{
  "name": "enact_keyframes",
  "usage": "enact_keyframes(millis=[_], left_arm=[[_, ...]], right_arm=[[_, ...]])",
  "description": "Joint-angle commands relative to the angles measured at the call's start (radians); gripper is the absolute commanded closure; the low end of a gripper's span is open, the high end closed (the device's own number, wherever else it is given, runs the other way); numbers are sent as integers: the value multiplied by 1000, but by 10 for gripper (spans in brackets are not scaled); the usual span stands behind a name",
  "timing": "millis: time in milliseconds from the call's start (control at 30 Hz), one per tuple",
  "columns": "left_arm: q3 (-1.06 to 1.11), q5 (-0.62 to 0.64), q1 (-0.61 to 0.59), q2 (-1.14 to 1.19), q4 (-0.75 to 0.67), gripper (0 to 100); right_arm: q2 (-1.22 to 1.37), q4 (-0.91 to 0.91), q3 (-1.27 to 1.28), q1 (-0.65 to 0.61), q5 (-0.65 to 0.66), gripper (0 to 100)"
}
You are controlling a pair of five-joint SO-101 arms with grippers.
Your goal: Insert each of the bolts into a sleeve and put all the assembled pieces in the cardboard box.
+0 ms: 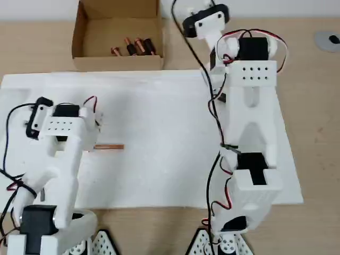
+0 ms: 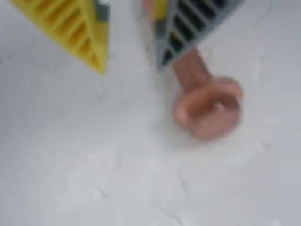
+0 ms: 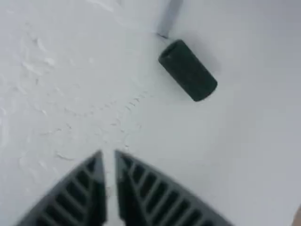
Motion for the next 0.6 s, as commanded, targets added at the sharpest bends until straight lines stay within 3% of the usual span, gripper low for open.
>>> enact_keyframes(millis=[0, 433, 567], left_arm=[[-6, 5, -38, -5, -6, 918], [23, -21, -35, -1, -8, 909], [12, -15, -32, 84, -8, 846]], right_arm=[[-5, -2, -56, -13, 31, 987], [-2, -2, -56, -15, 23, 987], [-1, -2, -56, -15, 21, 987]])
